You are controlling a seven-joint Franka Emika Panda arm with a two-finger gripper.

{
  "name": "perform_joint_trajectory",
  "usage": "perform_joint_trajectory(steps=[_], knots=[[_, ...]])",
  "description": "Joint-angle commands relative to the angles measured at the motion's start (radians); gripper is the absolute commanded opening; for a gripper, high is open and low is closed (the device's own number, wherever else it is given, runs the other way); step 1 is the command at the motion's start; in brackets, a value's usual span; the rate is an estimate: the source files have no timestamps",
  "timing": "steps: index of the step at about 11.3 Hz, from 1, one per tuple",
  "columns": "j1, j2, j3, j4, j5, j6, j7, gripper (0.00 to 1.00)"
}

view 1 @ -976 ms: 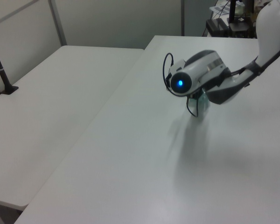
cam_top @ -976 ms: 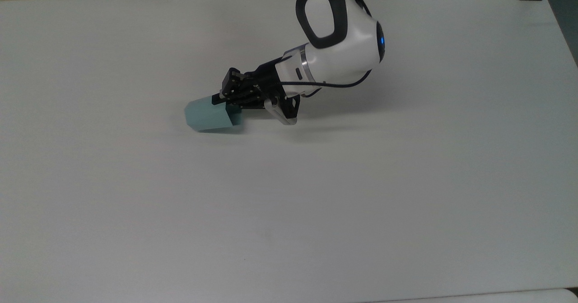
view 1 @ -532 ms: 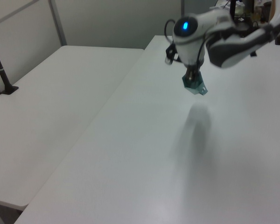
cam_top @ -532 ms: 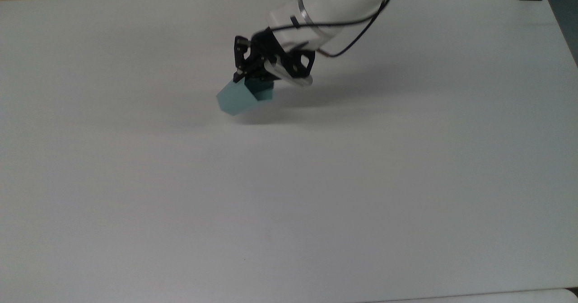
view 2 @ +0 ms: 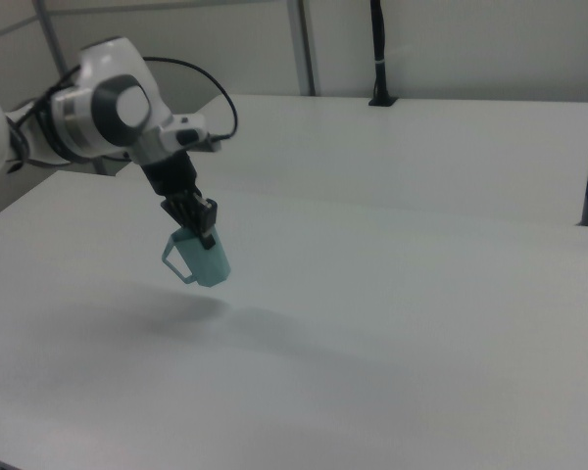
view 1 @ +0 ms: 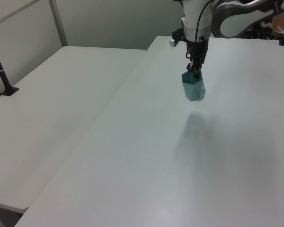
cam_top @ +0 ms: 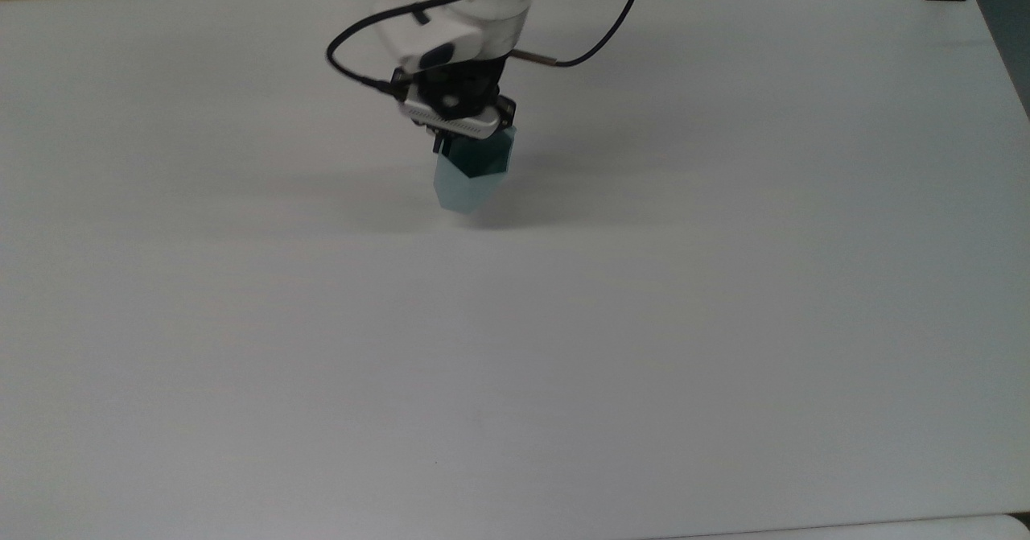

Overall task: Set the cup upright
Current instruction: 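Lift and rotate the held cup so its base faces the table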

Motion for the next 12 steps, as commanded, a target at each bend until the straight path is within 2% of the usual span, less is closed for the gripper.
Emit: perform_joint_trajectory(steps=[1, 3, 4, 10, 11, 12], knots=[[-0.081, -0.059, 0.01, -0.164, 0.198, 0.197, -0.061, 0.0], [-0.096, -0.088, 0.01, -0.255, 0.214, 0.249, -0.064, 0.0], [-0.096, -0.089, 0.01, -0.269, 0.214, 0.266, -0.064, 0.0], [-0.101, -0.073, 0.01, -0.269, 0.216, 0.263, -0.061, 0.0], [-0.105, -0.069, 0.01, -0.269, 0.216, 0.255, -0.061, 0.15], [-0.105, -0.067, 0.01, -0.269, 0.216, 0.252, -0.061, 0.37]])
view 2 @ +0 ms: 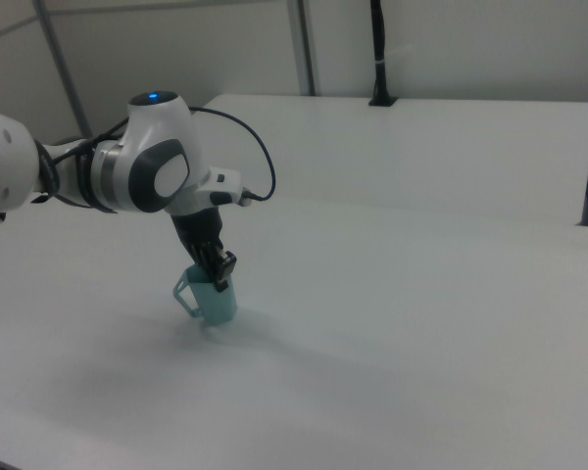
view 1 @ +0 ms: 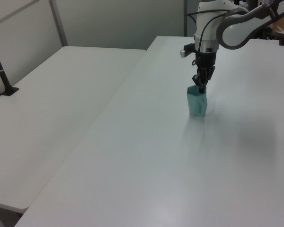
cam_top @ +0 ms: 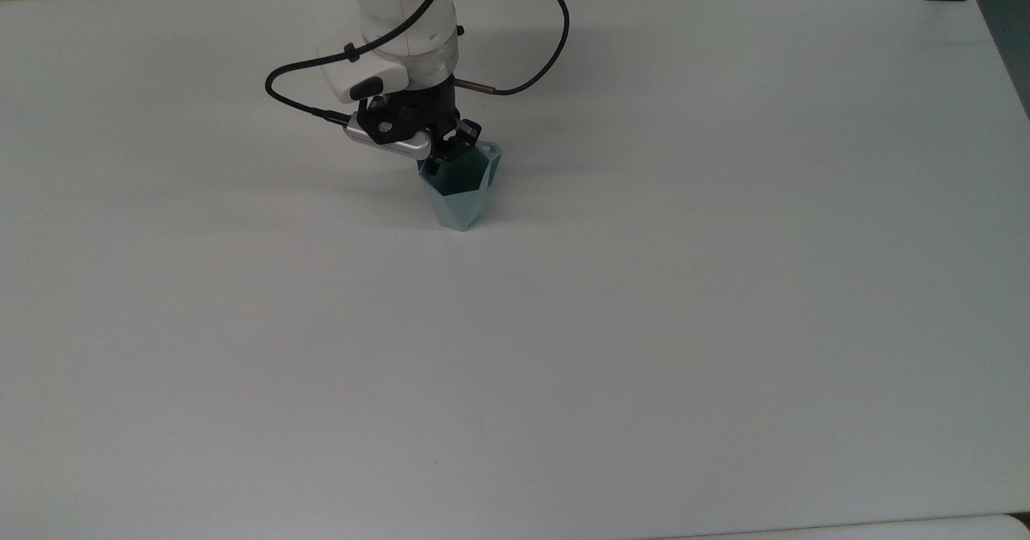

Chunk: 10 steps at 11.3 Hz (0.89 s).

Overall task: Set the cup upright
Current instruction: 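Lower the cup onto its base, open the gripper and raise it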

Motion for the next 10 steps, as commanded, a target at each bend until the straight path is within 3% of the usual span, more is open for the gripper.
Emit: perform_joint_trajectory(steps=[1, 2, 3, 10], knots=[[-0.009, -0.023, 0.007, -0.03, 0.023, 0.016, -0.013, 0.48], [-0.009, -0.022, 0.007, -0.03, 0.023, 0.016, -0.014, 0.65], [-0.007, -0.022, 0.007, -0.03, 0.021, 0.015, -0.017, 1.0], [-0.016, -0.083, 0.003, 0.097, 0.013, -0.093, -0.035, 1.0]])
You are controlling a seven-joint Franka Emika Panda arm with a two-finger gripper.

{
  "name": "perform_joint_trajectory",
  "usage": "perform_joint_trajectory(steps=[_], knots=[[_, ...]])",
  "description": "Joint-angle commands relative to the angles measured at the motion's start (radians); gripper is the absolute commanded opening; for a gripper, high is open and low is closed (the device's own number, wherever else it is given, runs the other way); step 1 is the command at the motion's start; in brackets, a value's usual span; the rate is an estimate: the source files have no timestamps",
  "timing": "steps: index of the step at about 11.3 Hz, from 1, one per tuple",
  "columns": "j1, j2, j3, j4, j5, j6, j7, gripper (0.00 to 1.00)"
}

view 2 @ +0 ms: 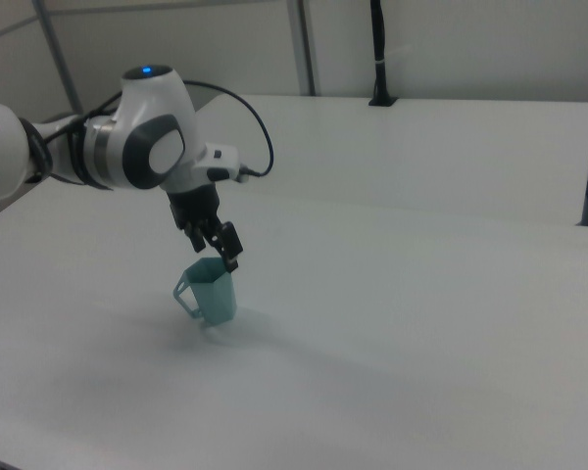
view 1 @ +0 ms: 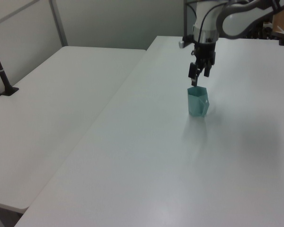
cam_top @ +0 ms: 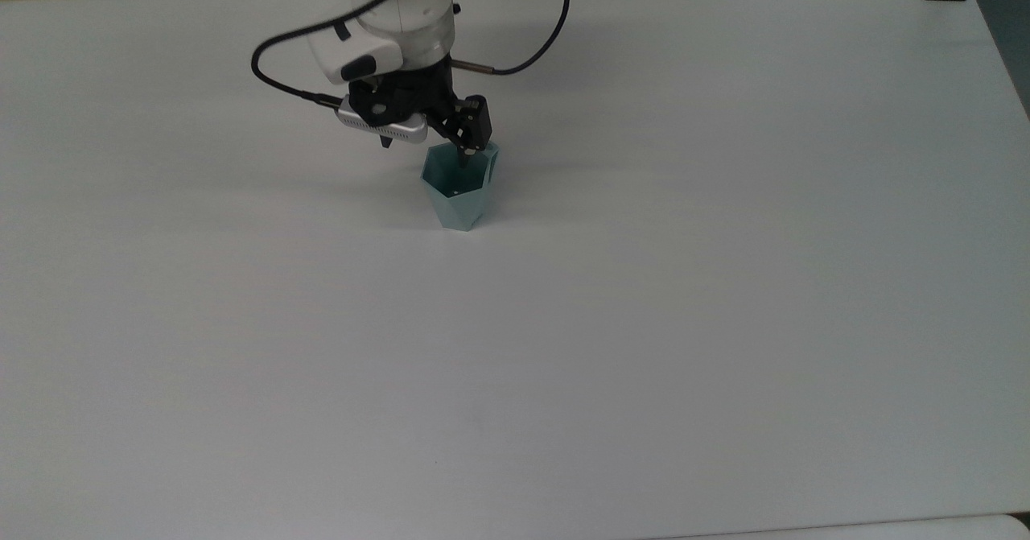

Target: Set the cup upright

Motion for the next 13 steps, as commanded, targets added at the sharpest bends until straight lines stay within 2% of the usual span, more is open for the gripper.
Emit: perform_joint_trajectory(steps=[1, 2, 5, 7, 13], knots=[[-0.047, -0.077, 0.001, 0.066, 0.012, -0.041, -0.032, 1.0], [-0.091, -0.097, 0.001, 0.113, 0.019, -0.092, -0.09, 1.0], [-0.205, -0.126, -0.002, 0.258, 0.059, -0.396, -0.486, 1.0], [-0.235, -0.151, -0.002, 0.299, 0.059, -0.477, -0.521, 1.0], [-0.262, -0.194, 0.002, 0.293, 0.059, -0.48, -0.474, 1.0]])
